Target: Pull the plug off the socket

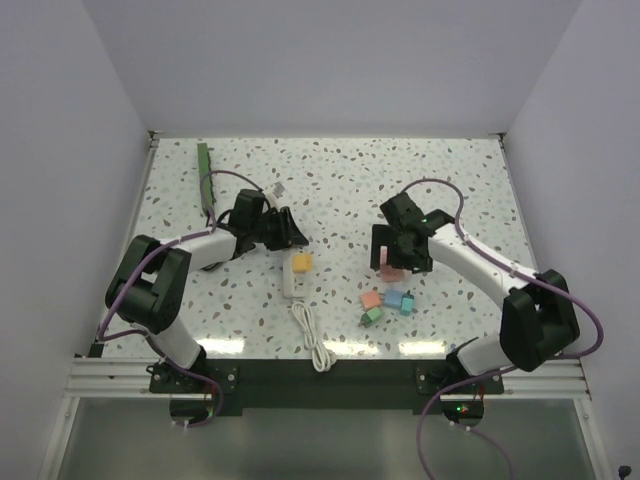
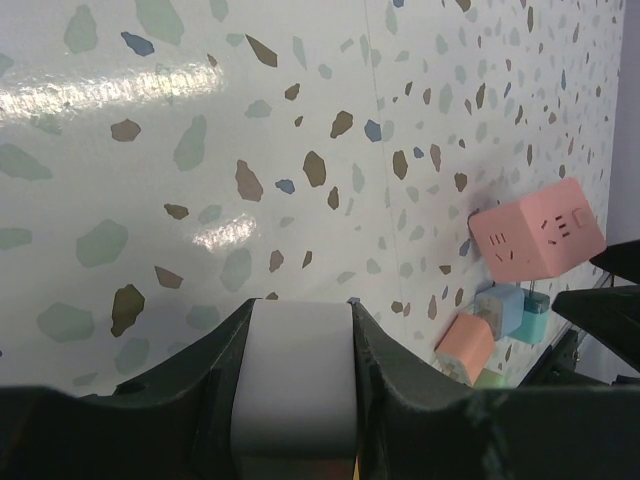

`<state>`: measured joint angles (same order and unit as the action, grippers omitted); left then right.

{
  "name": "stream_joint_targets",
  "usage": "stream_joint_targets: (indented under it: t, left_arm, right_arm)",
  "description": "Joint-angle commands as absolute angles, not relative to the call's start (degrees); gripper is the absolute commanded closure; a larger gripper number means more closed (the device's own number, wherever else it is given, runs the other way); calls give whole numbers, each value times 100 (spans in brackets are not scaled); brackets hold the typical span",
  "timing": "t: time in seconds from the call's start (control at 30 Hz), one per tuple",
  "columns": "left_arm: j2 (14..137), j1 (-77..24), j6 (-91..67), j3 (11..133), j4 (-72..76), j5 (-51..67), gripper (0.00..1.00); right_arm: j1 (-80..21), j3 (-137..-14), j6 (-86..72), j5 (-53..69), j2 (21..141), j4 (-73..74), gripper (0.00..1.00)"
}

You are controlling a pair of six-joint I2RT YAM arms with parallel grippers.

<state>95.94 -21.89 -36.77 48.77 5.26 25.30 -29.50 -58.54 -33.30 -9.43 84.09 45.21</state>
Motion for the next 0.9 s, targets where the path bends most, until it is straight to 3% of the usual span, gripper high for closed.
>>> stream_joint_targets:
  t: [0.0, 0.17, 0.3, 0.87]
  left_arm:
    - [9378, -2268, -3647, 5001, 659, 2891, 100]
    - [9387, -2294, -3682, 5027, 756, 2962, 100]
    - [9404, -2312, -3805, 5045, 870, 3032, 100]
    - [9483, -2496, -4017, 5256, 932, 3023, 100]
  right_arm:
    - [-2936, -6406, -3279, -923, 7902, 4807, 1]
    - [-2953, -6706, -3042, -11, 7744, 4258, 1]
    - [-3006, -6600, -3181, 1665, 7997, 3306, 2]
    - [-4078, -6943, -3639, 2452, 9650, 1679, 23]
